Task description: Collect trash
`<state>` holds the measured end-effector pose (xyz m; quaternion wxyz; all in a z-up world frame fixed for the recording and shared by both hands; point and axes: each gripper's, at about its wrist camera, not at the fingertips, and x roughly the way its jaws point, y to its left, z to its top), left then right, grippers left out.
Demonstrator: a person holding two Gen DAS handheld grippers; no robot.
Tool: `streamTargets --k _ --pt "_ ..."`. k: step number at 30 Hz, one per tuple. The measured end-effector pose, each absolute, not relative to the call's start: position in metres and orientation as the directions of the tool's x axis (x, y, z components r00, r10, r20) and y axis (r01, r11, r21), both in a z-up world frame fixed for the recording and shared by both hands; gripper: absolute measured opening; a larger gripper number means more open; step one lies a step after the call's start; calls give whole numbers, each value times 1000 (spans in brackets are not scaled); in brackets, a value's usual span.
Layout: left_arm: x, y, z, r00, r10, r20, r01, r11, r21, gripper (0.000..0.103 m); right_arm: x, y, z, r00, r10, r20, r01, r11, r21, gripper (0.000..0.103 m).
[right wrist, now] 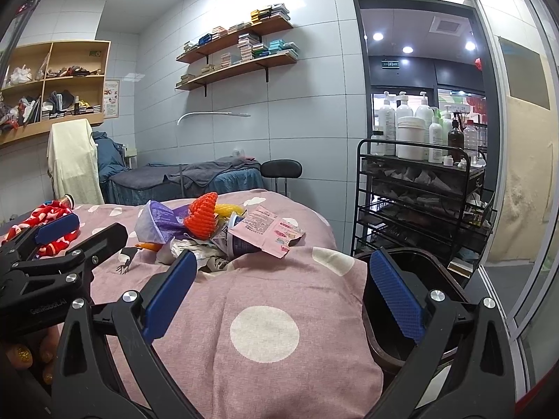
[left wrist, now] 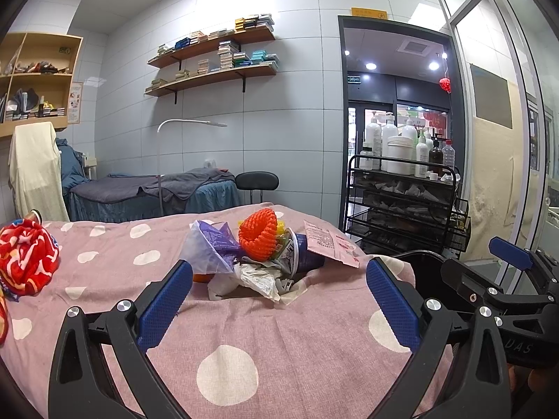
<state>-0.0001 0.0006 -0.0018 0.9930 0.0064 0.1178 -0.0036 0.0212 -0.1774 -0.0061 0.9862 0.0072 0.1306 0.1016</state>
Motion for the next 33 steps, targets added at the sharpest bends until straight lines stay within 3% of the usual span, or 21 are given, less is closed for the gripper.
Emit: streamTargets --k 33 --pt "2 1 -8 962 -4 -272 5 1000 3 98 26 -177 -11 934 219 -282 -211 976 59 98"
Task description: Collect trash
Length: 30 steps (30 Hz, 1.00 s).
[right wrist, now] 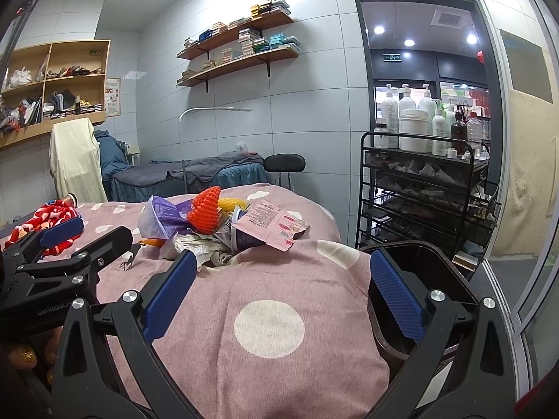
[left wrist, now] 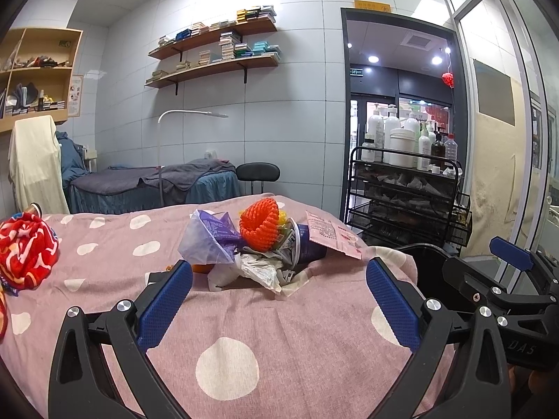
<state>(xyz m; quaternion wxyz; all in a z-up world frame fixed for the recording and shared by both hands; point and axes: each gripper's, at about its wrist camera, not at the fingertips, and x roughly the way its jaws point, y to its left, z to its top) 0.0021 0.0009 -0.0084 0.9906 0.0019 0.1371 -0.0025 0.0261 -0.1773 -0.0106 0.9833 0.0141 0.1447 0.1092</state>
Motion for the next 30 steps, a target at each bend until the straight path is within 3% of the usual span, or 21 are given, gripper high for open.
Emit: streamTargets --k 30 --pt "13 13 -19 945 -7 -326 -3 1000 -29 98 41 -174 -19 917 223 -330 -217 975 54 98"
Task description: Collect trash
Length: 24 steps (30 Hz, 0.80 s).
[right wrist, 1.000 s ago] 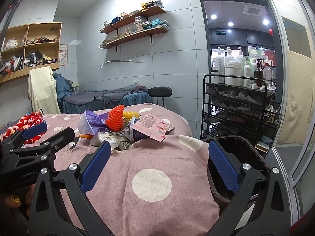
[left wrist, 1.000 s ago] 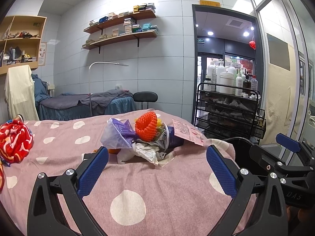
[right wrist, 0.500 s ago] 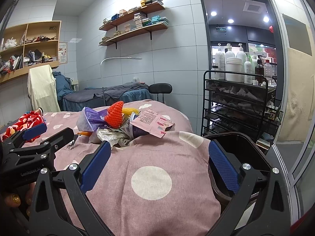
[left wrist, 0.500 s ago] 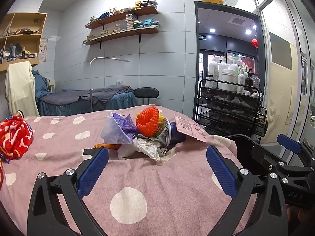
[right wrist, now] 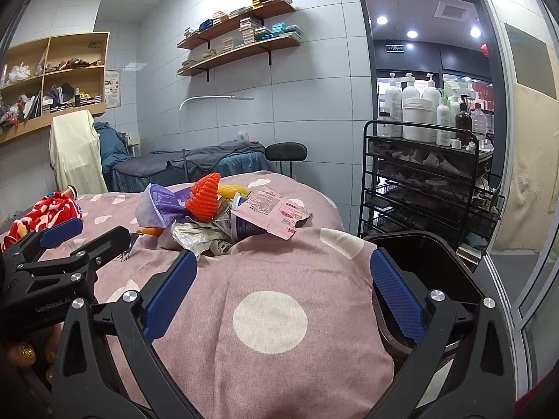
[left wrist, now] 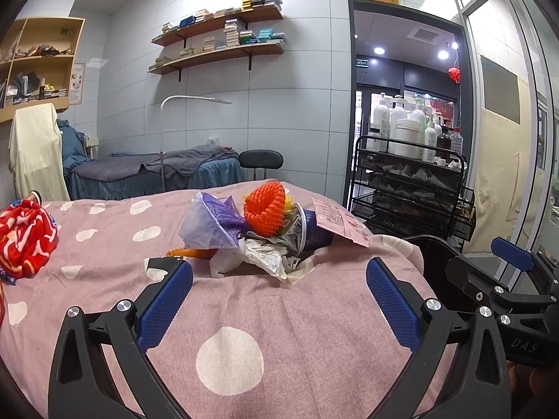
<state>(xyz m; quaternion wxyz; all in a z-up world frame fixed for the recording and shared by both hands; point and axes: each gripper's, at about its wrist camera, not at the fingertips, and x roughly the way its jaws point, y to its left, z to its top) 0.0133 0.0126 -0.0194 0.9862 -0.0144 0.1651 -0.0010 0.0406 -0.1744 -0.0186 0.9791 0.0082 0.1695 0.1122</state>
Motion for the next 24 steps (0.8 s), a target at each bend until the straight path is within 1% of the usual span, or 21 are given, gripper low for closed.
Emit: streamTargets --k 4,9,15,20,24 --pt "19 20 -25 934 -12 -357 0 999 -33 98 55 -171 -23 900 221 -377 -224 974 36 98" --pt "34 36 -32 907 -20 -421 -6 998 -61 98 87 -167 -30 842 258 -474 -266 963 50 98" --pt "59 63 -32 882 -9 -471 -23 998 -63 98 136 -144 -39 772 239 -589 -326 944 -43 98" --pt "92 89 -25 861 -32 -508 -25 994 -105 98 170 -122 -47 748 212 -629 -379 914 -143 98" --pt "122 107 -22 843 -54 -535 -26 990 -141 98 193 -106 -50 756 170 -632 -401 884 -242 96"
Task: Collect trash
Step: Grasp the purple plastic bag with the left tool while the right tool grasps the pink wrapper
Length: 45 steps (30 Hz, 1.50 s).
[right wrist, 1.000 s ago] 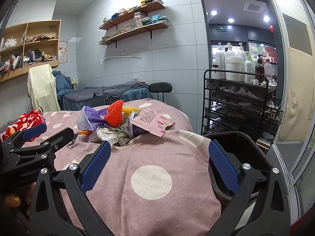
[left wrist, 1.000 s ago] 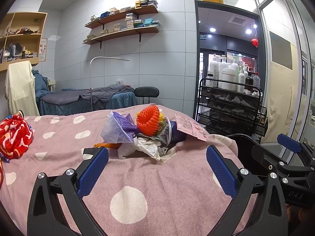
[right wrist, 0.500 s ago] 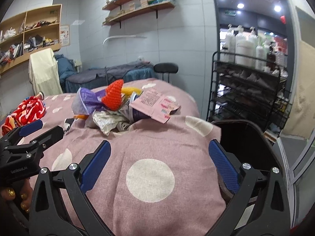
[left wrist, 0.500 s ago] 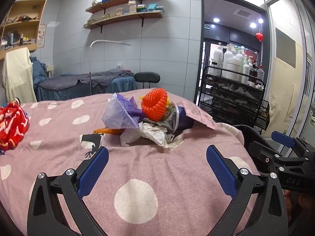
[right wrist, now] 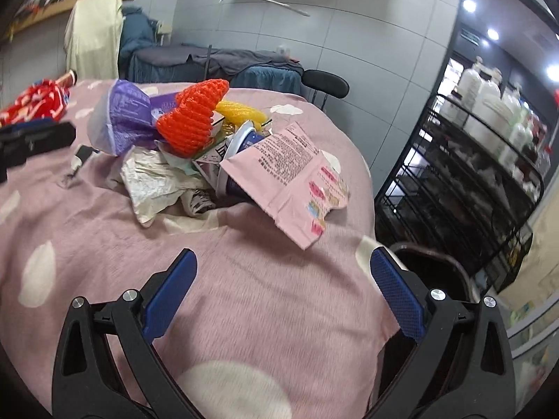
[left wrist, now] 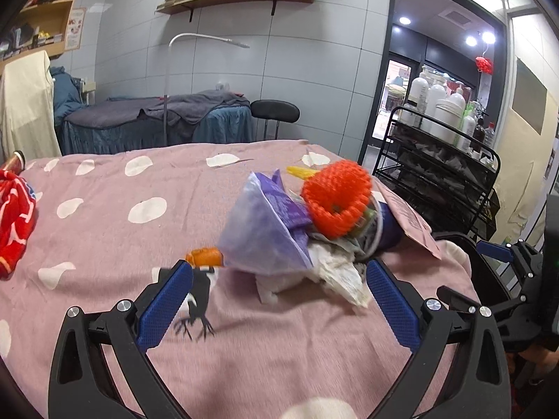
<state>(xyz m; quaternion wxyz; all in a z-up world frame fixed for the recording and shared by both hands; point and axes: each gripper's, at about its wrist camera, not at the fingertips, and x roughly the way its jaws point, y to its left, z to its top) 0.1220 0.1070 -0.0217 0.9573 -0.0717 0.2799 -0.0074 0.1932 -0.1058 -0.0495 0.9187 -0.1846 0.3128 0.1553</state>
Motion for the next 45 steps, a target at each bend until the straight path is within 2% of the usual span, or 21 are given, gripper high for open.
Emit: streamTargets --k 6,7,8,10,12,14,16,18,24,33,35,37,45 --pt "166 124 -26 804 -80 -589 -32 984 -178 95 224 -81 -59 754 114 -647 -440 819 -369 77" --pt "171 125 -28 796 -78 -600 -35 984 -175 90 227 -78 -61 758 104 -644 -441 809 -388 74" --pt "175 126 -29 790 -79 -608 -36 984 -175 87 230 -75 -62 763 94 -639 -440 800 -408 67" --pt "177 127 -30 785 -100 -611 -23 982 -190 75 234 -72 -63 771 80 -632 -435 791 -431 55" --pt "176 128 -29 787 -111 -607 -19 979 -203 64 235 -72 -62 774 84 -628 -437 788 -434 37" --pt "177 131 -29 788 -128 -602 -13 974 -225 55 235 -71 -61 782 85 -618 -434 785 -441 29" --pt "176 131 -28 792 -127 -597 -14 974 -225 44 232 -71 -59 797 81 -599 -423 783 -456 24" --pt "172 130 -26 803 -110 -586 -22 977 -213 42 228 -73 -57 810 86 -580 -411 788 -458 17" --pt "150 126 -8 857 -33 -514 -60 985 -162 41 210 -83 -45 847 102 -522 -363 828 -427 8" --pt "108 106 23 921 11 -389 -61 991 -117 39 179 -116 -20 875 136 -465 -302 903 -305 6" --pt "105 104 27 926 9 -377 -58 991 -118 35 174 -124 -16 876 144 -460 -298 912 -281 6" --pt "100 103 33 933 8 -360 -56 991 -124 25 168 -132 -10 883 148 -445 -285 923 -258 6" --pt "80 92 57 961 -45 -274 0 987 -161 16 140 -174 10 914 119 -388 -200 964 -176 5"
